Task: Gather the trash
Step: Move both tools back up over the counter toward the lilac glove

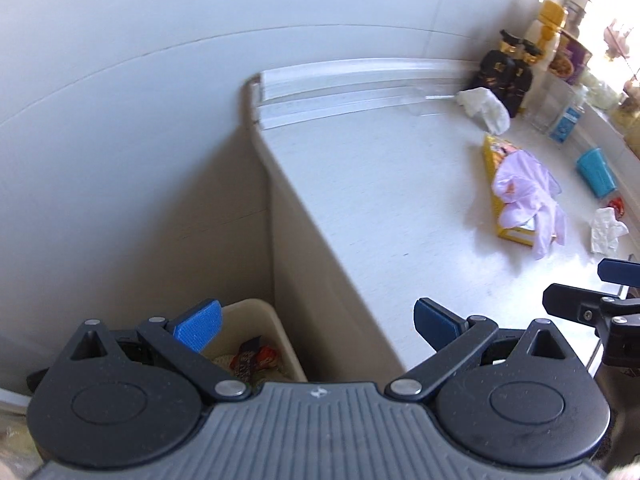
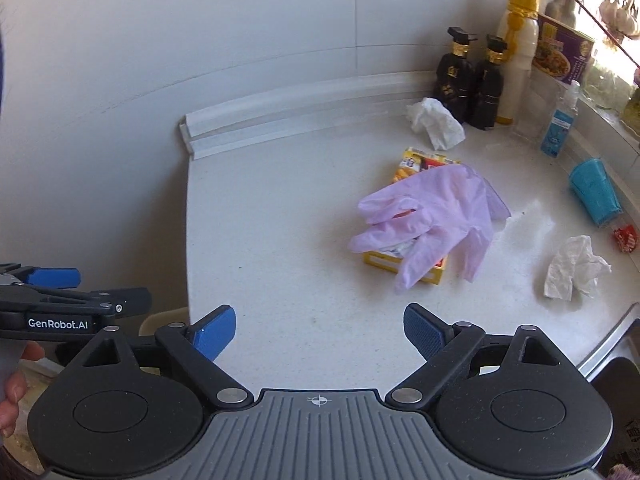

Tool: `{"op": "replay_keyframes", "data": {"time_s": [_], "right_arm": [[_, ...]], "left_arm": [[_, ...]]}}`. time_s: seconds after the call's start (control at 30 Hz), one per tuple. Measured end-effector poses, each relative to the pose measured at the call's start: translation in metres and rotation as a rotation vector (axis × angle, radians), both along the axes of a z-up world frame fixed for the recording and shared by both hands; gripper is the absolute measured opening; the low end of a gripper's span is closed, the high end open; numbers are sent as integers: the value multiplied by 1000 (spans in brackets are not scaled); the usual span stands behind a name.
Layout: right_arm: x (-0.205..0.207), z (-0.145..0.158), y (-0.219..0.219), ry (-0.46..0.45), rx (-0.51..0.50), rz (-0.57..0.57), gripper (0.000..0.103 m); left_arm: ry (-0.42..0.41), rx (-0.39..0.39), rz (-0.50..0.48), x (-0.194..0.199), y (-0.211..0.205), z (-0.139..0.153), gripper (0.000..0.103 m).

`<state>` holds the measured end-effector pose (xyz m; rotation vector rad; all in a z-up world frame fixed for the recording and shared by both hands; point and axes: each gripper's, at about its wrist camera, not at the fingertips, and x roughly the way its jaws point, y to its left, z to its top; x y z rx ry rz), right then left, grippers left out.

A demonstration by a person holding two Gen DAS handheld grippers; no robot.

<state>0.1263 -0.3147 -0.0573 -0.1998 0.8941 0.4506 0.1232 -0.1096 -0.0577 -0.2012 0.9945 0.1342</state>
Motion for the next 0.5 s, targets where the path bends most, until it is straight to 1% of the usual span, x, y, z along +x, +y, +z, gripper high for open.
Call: {"op": "replay_keyframes", "data": {"time_s": [0.3, 0.5], "right_arm": [[28, 6, -46, -30, -6, -91, 93], [48, 6, -78, -48, -12, -152, 94]], "left_arm": [[-34, 28, -119, 31, -50, 10, 103], [-53, 44, -190, 53, -80, 9, 103]]}}
